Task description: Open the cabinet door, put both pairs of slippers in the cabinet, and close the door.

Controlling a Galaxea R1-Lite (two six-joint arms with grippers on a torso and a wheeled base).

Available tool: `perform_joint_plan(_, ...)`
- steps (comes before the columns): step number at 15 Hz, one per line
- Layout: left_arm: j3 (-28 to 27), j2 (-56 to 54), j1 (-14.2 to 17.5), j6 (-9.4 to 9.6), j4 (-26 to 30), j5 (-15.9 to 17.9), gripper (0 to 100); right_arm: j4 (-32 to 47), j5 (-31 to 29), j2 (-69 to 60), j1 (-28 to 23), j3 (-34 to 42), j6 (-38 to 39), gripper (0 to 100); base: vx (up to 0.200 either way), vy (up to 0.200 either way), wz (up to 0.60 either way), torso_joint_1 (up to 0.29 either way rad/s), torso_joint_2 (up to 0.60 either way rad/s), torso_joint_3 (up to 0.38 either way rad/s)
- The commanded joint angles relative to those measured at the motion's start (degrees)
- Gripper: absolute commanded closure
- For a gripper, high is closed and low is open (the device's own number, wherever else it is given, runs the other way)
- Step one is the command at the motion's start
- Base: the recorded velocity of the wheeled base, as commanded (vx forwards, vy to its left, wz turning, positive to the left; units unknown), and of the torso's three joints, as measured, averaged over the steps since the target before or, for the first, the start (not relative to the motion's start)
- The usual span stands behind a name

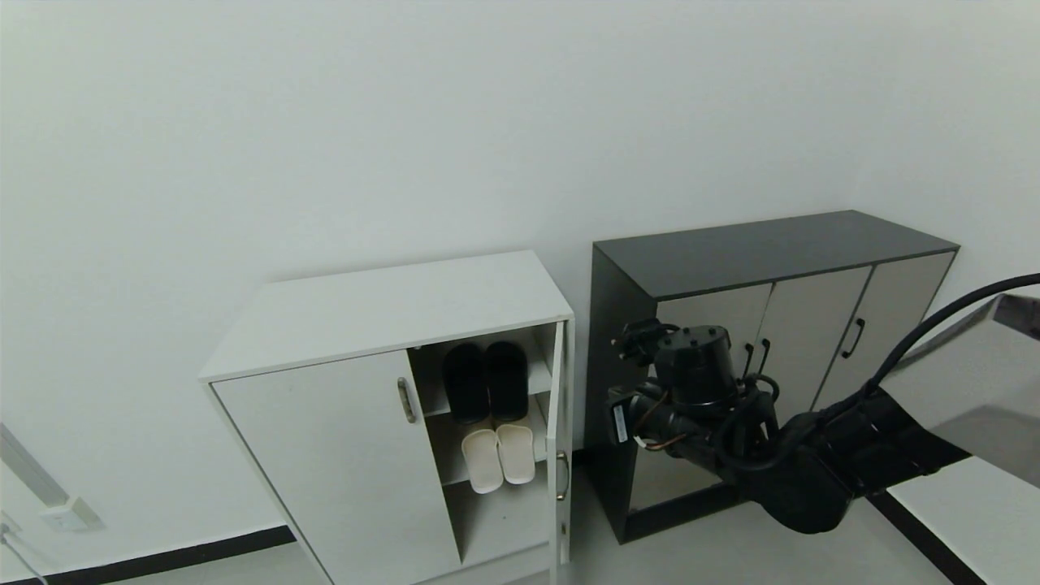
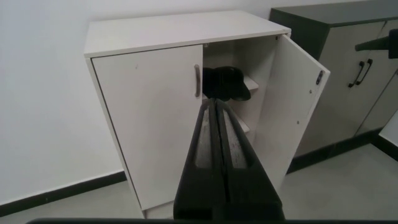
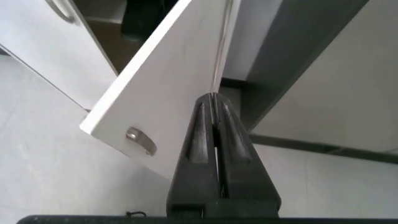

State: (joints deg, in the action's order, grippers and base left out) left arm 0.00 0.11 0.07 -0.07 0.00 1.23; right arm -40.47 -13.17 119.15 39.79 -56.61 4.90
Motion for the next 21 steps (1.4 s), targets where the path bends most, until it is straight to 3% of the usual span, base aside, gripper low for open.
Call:
perform_joint_plan(1,0.00,-0.02,0.01,-0.01,0.00,0.00,100,-0.40,-0.02,-0.32,0.11,0.63,-0.24,100,0.000,0.000,0.00,0.000,0.00,0.000)
perform_joint_plan(3,0.00,-0.02,0.01,-0.01,0.00,0.00,100,-0.40,-0.55,0.12,0.11,0.63,-0.33,100,0.000,0.000,0.00,0.000,0.00,0.000)
perform_joint_plan(10,-0.09,0.07,0.01,-0.01,0.00,0.00,100,-1.28,0.60,-0.23,0.46,2.38,-1.21,100,0.000,0.000,0.60,0.002,0.00,0.002)
perform_joint_plan(12,0.00,-0.02,0.01,-0.01,0.00,0.00,100,-3.56,1.04,-0.15,0.20,3.18,-1.65,100,0.000,0.000,0.00,0.000,0.00,0.000)
perform_joint_plan(16,0.00,-0.02,0.01,-0.01,0.00,0.00,100,-4.62,-0.98,-2.26,-0.42,6.16,-7.01,100,0.000,0.000,0.00,0.000,0.00,0.000)
perform_joint_plan(18,0.00,-0.02,0.01,-0.01,0.00,0.00,100,-4.70,-7.05,-2.17,-2.44,6.08,-9.91,100,0.000,0.000,0.00,0.000,0.00,0.000)
perform_joint_plan(21,0.00,-0.02,0.01,-0.01,0.00,0.00,100,0.04,-8.46,-5.42,-4.99,7.92,-12.20,100,0.000,0.000,0.00,0.000,0.00,0.000)
